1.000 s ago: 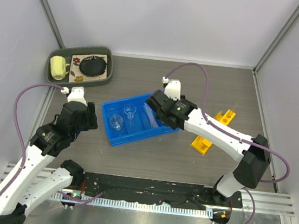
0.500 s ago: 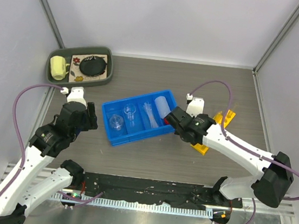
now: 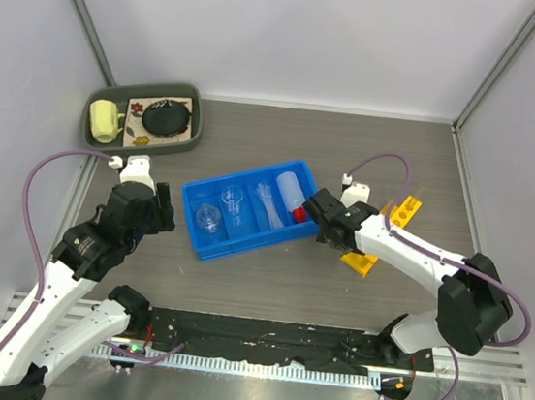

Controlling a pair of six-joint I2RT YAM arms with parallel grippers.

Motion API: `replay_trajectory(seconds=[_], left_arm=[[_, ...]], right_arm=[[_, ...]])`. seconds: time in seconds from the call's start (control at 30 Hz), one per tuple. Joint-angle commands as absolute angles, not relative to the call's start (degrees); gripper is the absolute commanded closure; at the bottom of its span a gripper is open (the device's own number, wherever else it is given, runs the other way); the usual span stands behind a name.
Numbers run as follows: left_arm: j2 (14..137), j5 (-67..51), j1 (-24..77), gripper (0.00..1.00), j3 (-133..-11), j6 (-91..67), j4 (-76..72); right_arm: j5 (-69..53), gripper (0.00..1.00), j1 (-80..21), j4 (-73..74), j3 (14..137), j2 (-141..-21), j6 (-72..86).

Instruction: Organize the chemistry lab equipment

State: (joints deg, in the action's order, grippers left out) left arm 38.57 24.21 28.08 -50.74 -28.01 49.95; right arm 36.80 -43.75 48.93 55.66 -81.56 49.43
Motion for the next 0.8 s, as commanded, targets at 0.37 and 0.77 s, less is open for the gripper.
replay_trajectory(seconds=[0.37,0.77], left_arm=[[38.32,24.43,28.21,0.37,-50.71,-27.42,47.81],[38.32,24.43,28.30,0.37,-50.71,-27.42,47.81]], right_arm=[[31.82,0.25,-40.26,37.88,59.41,-91.23,45.88],[28.83,0.24,-34.46,36.30,65.30,-97.29,40.26]])
